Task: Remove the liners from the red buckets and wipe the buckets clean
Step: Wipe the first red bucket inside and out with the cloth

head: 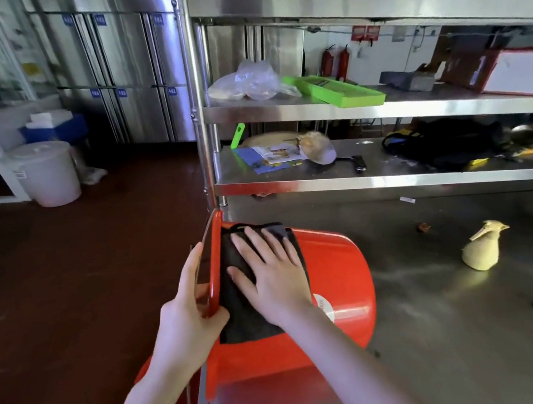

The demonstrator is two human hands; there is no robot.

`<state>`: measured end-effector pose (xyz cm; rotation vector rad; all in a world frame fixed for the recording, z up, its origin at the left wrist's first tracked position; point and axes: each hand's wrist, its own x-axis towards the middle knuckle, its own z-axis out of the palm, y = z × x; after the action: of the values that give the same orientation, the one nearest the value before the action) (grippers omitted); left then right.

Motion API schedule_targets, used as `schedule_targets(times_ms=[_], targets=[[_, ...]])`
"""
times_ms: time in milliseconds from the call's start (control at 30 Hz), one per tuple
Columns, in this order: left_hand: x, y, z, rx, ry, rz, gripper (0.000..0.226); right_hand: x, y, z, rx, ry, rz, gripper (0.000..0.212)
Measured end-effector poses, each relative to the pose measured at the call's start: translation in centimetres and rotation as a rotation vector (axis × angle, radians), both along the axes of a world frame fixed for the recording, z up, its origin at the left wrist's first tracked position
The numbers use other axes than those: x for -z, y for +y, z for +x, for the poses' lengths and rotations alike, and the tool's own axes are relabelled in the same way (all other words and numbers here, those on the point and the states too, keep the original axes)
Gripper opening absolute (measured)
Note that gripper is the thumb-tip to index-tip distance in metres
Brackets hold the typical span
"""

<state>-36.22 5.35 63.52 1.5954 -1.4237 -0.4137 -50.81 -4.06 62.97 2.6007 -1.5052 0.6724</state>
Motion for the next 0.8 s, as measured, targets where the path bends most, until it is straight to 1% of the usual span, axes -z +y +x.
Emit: schedule_targets(times_ms=[33,100,167,200,267,300,333,400,500,567,633,700,800], targets=[[0.3,0.2,0.0,-0.006,-0.006,0.002,0.11,0.4,-0.4,-1.7,0.045,0.001,0.011,0.059],[1.0,0.7,0.0,-0.02,0.006,0.008,0.111,1.4,-1.4,-5.6,0.204,-0.002,0.06,0.061],[1.7,1.6,-0.1,0.0,0.013,0.004,0.111,2.0,-2.9,-9.9,0.371,-0.035,0.175,0.059],[2.0,2.1,-0.2,0.021,0.014,-0.008,0.111,2.0,-3.7,-11.7,0.432,-0.086,0.266,0.058],[2.6,3.0,-0.3,0.045,0.003,-0.037,0.113,1.2,-5.4,-13.6,0.504,-0.195,0.455,0.058],[2.8,3.2,-0.3,0.044,-0.007,-0.05,0.113,0.7,-6.0,-13.5,0.524,-0.201,0.519,0.059],[3.0,3.3,-0.2,0.042,-0.012,-0.062,0.113,0.2,-6.5,-12.5,0.528,-0.168,0.533,0.059],[3.0,3.2,-0.2,0.048,-0.005,-0.075,0.112,-0.7,-6.4,-8.9,0.452,-0.077,0.454,0.057],[2.5,3.1,0.0,0.07,0.0,-0.069,0.109,-1.3,-3.5,-1.8,0.16,-0.007,0.264,0.061],[1.8,2.6,0.6,0.066,0.022,-0.026,0.111,-1.0,-0.4,1.4,0.043,0.016,0.133,0.063],[0.4,1.3,1.4,0.069,0.062,0.063,0.118,-0.3,1.9,2.2,0.034,-0.006,0.014,0.062],[-1.7,-1.1,1.6,0.052,0.086,0.118,0.118,0.9,3.5,1.9,0.047,-0.026,-0.05,0.061],[-4.5,-5.1,0.6,-0.003,0.04,0.133,0.099,3.0,5.3,1.1,0.009,-0.04,-0.112,0.061]])
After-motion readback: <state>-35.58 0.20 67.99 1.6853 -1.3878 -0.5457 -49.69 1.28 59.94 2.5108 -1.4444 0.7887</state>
